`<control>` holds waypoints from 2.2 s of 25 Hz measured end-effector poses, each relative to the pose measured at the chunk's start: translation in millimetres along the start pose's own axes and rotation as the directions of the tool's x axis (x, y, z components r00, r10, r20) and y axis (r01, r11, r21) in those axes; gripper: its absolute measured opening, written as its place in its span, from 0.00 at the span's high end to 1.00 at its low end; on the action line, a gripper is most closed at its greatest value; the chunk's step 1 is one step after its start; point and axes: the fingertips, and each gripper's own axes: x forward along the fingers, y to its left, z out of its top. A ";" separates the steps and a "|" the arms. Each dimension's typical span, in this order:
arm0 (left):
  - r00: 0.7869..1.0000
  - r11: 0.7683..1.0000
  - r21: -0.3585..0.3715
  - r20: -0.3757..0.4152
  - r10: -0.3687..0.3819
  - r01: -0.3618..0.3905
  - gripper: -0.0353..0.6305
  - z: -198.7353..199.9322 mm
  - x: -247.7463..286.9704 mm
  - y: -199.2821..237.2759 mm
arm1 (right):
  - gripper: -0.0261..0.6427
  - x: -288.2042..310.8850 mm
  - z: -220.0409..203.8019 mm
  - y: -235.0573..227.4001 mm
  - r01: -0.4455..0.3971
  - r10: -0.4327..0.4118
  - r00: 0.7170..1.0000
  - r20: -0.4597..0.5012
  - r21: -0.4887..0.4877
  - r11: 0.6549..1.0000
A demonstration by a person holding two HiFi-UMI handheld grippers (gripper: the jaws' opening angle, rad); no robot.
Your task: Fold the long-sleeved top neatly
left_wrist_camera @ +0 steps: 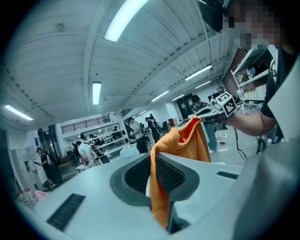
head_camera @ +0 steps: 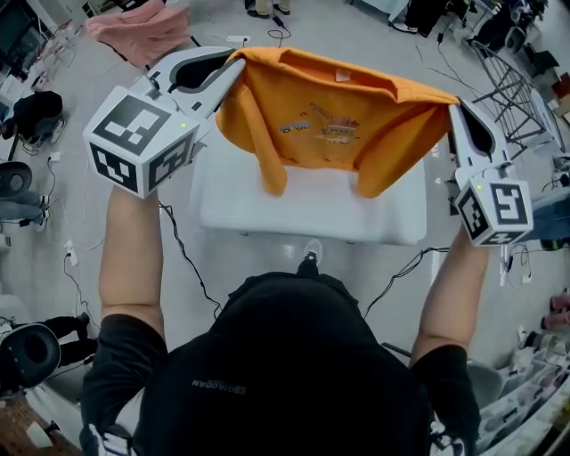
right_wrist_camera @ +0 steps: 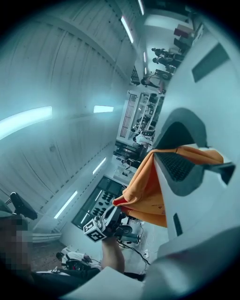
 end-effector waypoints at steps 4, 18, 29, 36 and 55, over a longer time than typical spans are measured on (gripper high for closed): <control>0.999 0.999 0.003 0.026 -0.036 0.036 0.90 8.3 -29.9 -14.7 | 0.92 -36.9 6.8 23.8 0.015 -0.014 1.000 -0.008 0.002 1.000; 0.973 0.984 -0.142 -0.187 -0.133 0.107 0.90 -124.8 44.5 -14.6 | 0.92 25.5 -128.1 43.7 -0.019 0.056 0.961 -0.272 0.136 0.990; 0.951 0.977 -0.215 -0.302 -0.062 -0.004 0.90 -204.6 150.4 33.1 | 0.92 137.1 -211.1 11.6 -0.047 0.116 0.921 -0.372 0.189 0.981; 0.916 0.974 -0.219 -0.400 -0.034 -0.059 0.90 -260.6 217.1 59.8 | 0.92 209.9 -272.0 -4.6 -0.067 0.156 0.882 -0.446 0.209 0.976; 0.779 0.951 -0.286 -0.621 -0.092 -0.115 0.90 -421.3 352.4 67.6 | 0.91 309.4 -460.1 -2.4 -0.040 0.298 0.684 -0.666 0.373 0.927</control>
